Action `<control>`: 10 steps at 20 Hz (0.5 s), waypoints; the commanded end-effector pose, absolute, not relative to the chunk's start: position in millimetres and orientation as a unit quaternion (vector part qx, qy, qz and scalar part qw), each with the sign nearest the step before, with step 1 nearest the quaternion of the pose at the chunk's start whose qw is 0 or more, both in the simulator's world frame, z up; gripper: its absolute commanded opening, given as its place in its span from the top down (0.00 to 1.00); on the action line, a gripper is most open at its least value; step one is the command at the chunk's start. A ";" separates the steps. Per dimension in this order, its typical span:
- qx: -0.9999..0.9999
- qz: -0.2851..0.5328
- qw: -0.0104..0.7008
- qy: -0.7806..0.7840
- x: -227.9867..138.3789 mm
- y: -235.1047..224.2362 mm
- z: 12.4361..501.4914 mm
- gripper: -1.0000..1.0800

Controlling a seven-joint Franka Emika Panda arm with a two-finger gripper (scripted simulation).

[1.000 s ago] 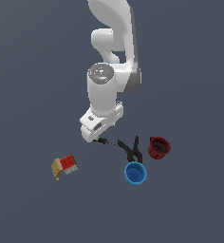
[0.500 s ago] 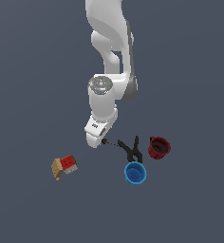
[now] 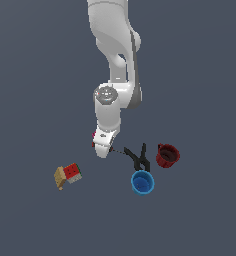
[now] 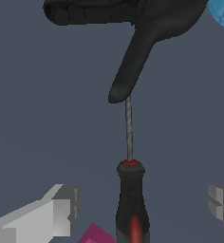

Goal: Pick up a designated object from a clutter of objects.

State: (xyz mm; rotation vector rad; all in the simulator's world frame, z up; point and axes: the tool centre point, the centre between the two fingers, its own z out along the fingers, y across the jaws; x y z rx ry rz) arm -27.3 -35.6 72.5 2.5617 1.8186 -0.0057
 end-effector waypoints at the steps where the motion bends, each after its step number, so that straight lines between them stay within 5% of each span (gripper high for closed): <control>1: 0.807 -0.001 0.000 0.590 -28.8 -35.6 68.4 0.04; 10: 0.801 0.000 0.000 0.598 -30.4 -35.6 63.8 0.04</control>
